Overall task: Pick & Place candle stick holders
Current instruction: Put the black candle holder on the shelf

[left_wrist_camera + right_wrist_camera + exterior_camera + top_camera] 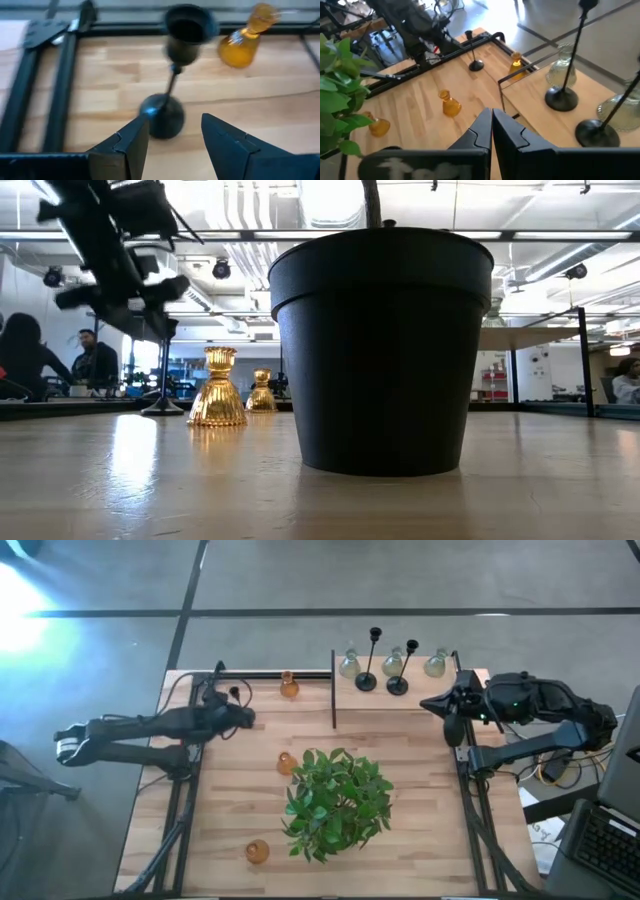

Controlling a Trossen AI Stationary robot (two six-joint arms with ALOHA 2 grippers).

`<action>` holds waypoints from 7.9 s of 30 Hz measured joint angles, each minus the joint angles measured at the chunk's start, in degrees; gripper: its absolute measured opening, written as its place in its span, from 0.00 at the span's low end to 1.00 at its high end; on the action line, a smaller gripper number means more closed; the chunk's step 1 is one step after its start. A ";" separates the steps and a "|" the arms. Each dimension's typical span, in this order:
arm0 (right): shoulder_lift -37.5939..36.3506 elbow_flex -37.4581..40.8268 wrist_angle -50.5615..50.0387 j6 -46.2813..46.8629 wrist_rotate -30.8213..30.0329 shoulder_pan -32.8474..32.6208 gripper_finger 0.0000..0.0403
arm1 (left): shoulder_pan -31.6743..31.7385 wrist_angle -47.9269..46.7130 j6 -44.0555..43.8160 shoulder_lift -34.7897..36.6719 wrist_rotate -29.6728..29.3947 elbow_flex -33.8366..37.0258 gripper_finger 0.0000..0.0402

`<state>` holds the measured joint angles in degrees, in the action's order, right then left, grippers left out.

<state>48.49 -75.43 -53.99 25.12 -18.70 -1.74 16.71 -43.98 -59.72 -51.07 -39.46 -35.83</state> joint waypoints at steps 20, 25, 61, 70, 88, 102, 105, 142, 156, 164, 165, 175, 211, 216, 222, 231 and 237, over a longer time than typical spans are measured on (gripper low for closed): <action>-2.38 -2.89 0.21 -5.83 -12.61 0.00 0.02 | -7.78 34.35 24.25 10.03 -2.54 24.34 0.46; -2.93 -2.89 0.21 -6.74 -17.81 0.00 0.02 | -7.73 39.45 30.96 13.13 -6.07 26.48 0.46; -3.83 -2.89 2.70 -8.20 -20.31 0.01 0.02 | 2.14 67.31 42.63 5.84 -10.08 32.69 0.46; -3.83 -2.89 3.77 -8.71 -20.31 0.02 0.02 | 5.97 70.37 43.39 2.05 -8.40 32.01 0.45; -3.85 -2.89 3.77 -8.64 -20.35 0.02 0.02 | 8.24 75.33 42.69 -1.62 -6.23 32.10 0.04; -3.59 -2.89 8.39 -9.17 -13.74 0.00 0.02 | 8.24 45.63 46.61 3.17 6.04 2.86 0.04; -2.51 -2.89 9.31 -11.26 -11.05 0.00 0.02 | 8.21 33.29 47.16 2.71 9.62 -9.36 0.04; 21.65 -8.51 35.95 -22.02 8.28 0.39 0.07 | 4.19 13.52 56.33 -30.11 55.50 -68.13 0.04; 27.52 -15.26 35.37 -26.82 0.25 1.09 0.41 | 0.90 15.53 58.51 -37.23 61.25 -76.56 0.04; 30.67 -17.72 35.55 -26.75 0.39 1.40 0.42 | 0.07 21.06 57.88 -39.05 65.49 -76.53 0.04; 31.05 -18.27 35.82 -26.75 0.49 1.38 0.41 | 0.06 21.47 57.81 -39.14 65.74 -76.53 0.04; 33.92 -22.86 32.74 -27.69 0.50 1.59 0.24 | 0.00 22.55 56.98 -39.52 68.29 -76.46 0.04; 6.75 2.00 13.95 -10.94 -63.32 -18.28 0.02 | 6.10 22.90 67.40 -16.37 33.04 -54.17 0.51; 0.09 17.09 13.71 -0.73 -71.07 -21.05 0.02 | 6.86 40.38 69.21 -8.86 27.98 -39.07 0.51; -7.94 29.92 13.67 10.08 -71.26 -20.01 0.02 | 6.86 52.70 69.80 -4.24 21.65 -26.31 0.51; -17.16 40.30 13.67 14.90 -71.30 -16.74 0.02 | 6.88 53.05 68.19 -2.25 17.96 -21.24 0.51; -21.03 44.32 13.71 14.66 -71.32 -15.98 0.02 | 6.92 51.34 68.08 -2.91 16.75 -20.95 0.51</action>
<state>27.46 -31.11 -40.28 39.78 -90.02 -17.72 23.64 7.36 8.36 -53.98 -22.71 -56.77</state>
